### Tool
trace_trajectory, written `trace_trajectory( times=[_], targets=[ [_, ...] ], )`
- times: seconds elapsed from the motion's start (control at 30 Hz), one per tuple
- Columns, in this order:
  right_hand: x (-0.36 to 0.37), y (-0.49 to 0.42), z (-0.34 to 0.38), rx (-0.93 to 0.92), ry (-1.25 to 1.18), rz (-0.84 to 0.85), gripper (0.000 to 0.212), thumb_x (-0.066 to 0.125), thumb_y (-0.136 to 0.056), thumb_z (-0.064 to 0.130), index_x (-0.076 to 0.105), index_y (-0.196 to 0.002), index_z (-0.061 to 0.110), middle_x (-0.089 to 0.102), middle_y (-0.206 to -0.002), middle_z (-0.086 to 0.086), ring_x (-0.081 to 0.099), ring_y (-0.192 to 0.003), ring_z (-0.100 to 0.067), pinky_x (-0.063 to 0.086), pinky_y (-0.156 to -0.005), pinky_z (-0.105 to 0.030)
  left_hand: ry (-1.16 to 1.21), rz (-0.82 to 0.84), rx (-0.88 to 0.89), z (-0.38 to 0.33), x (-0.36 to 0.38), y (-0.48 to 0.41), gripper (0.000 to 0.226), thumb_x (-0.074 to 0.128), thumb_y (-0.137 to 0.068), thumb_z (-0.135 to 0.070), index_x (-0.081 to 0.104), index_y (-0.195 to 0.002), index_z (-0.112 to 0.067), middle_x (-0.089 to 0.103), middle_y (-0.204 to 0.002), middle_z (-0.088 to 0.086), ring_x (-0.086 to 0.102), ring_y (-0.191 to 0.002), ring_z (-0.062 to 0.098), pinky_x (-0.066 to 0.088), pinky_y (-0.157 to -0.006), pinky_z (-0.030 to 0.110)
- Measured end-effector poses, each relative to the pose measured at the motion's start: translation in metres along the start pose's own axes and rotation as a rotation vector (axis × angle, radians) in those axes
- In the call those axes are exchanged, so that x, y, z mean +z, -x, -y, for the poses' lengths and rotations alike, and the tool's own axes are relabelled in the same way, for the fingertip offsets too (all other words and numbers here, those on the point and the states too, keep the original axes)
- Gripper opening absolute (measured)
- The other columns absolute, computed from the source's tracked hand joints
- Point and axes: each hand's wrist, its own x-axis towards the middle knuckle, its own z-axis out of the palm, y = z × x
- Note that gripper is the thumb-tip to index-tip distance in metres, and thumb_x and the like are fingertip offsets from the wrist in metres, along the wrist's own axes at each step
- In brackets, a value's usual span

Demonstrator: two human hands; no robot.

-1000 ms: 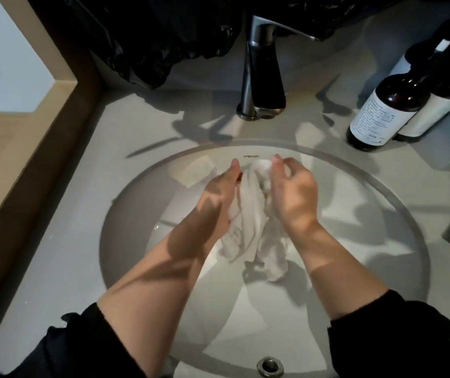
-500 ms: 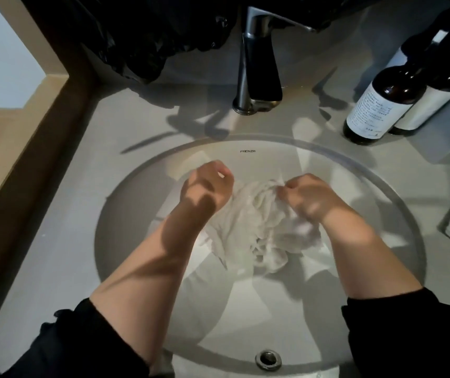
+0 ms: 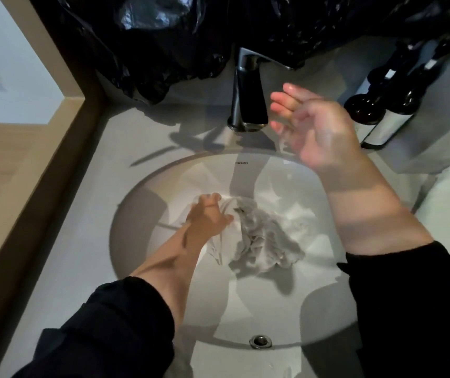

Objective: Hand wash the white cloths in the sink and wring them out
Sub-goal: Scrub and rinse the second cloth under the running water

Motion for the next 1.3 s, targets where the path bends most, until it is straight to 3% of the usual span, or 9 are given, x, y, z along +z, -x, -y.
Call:
trace_trajectory(
  times=[0.27,0.53,0.7,0.87,1.0,1.07,1.17,1.23,1.3],
  targets=[
    [0.033,0.003,0.035,-0.046,0.071,0.022,0.026,0.039,-0.088,-0.006,0.054,-0.107,0.002,0.062,-0.101,-0.009,0.06,-0.09,-0.018,0.052,-0.083,-0.036,0.028,-0.039,-0.02,0.001,0.002,-0.001,0.054,0.064,-0.085,-0.042,0.047,-0.133,-0.024,0.045,-0.132,0.006,0.051,-0.116,0.029,0.046,-0.088,0.034],
    [0.033,-0.007,0.037,-0.436,1.107,-0.254,0.054,0.043,-0.089,0.004,0.043,-0.139,0.025,0.059,-0.107,0.005,0.056,-0.086,-0.006,0.043,-0.068,-0.007,0.071,-0.062,0.009,0.008,0.003,-0.003,0.049,0.066,-0.082,-0.044,0.053,-0.125,-0.025,0.05,-0.126,0.005,0.052,-0.111,0.025,0.04,-0.075,0.028],
    [0.031,-0.003,0.036,-0.632,1.631,-0.171,0.061,0.042,-0.093,0.005,0.03,-0.149,0.025,0.044,-0.139,-0.004,0.047,-0.122,-0.026,0.046,-0.094,-0.036,0.086,-0.059,0.004,0.007,0.004,-0.003,0.049,0.067,-0.082,-0.04,0.053,-0.126,-0.024,0.049,-0.126,0.006,0.052,-0.111,0.025,0.04,-0.074,0.027],
    [0.021,0.001,0.024,-0.732,2.051,-0.17,0.058,0.047,-0.084,-0.004,0.039,-0.141,0.005,0.048,-0.128,-0.016,0.042,-0.12,-0.034,0.04,-0.081,-0.043,0.023,-0.077,-0.013,0.006,0.01,-0.005,0.057,0.057,-0.084,-0.049,0.044,-0.134,-0.023,0.044,-0.135,0.006,0.039,-0.126,0.028,0.04,-0.092,0.035],
    [-0.008,0.013,0.004,-0.784,1.964,-0.142,0.078,0.055,-0.078,-0.001,0.025,-0.15,0.007,0.048,-0.128,-0.016,0.045,-0.115,-0.035,0.042,-0.085,-0.042,0.0,-0.014,0.009,0.007,0.021,-0.002,0.082,0.061,-0.072,-0.064,0.03,-0.14,-0.028,0.032,-0.138,0.007,0.028,-0.132,0.031,0.037,-0.102,0.044],
    [-0.023,0.021,-0.017,-0.922,1.698,-0.244,0.064,0.051,-0.075,0.001,0.044,-0.139,0.006,0.057,-0.113,-0.017,0.053,-0.102,-0.036,0.042,-0.076,-0.039,-0.089,0.017,0.028,0.008,0.029,0.001,0.086,0.065,-0.07,-0.061,0.024,-0.141,-0.034,0.027,-0.139,0.007,0.024,-0.133,0.032,0.036,-0.103,0.046],
    [-0.048,0.019,-0.065,-0.411,1.867,-0.169,0.035,0.046,-0.089,0.023,0.052,-0.121,0.008,0.058,-0.111,-0.015,0.054,-0.104,-0.034,0.039,-0.078,-0.034,-0.157,0.004,0.046,0.01,0.036,-0.002,0.08,0.063,-0.075,-0.048,0.021,-0.141,-0.034,0.027,-0.139,0.008,0.022,-0.134,0.033,0.032,-0.105,0.045],
    [-0.069,0.017,-0.103,0.249,2.084,0.096,0.059,0.054,-0.086,0.051,0.043,-0.13,0.013,0.049,-0.129,-0.012,0.045,-0.119,-0.031,0.039,-0.093,-0.036,-0.114,0.004,0.059,0.011,0.035,-0.004,0.073,0.06,-0.081,-0.04,0.025,-0.144,-0.028,0.032,-0.139,0.01,0.025,-0.134,0.032,0.029,-0.11,0.04],
    [-0.081,0.019,-0.133,0.509,2.151,0.26,0.08,0.07,-0.065,0.055,0.04,-0.129,0.018,0.044,-0.124,-0.007,0.043,-0.114,-0.029,0.042,-0.092,-0.04,0.086,0.002,0.052,0.015,0.033,-0.01,0.06,0.062,-0.08,-0.027,0.042,-0.137,-0.02,0.046,-0.132,0.008,0.038,-0.129,0.029,0.036,-0.106,0.035]
  ],
)
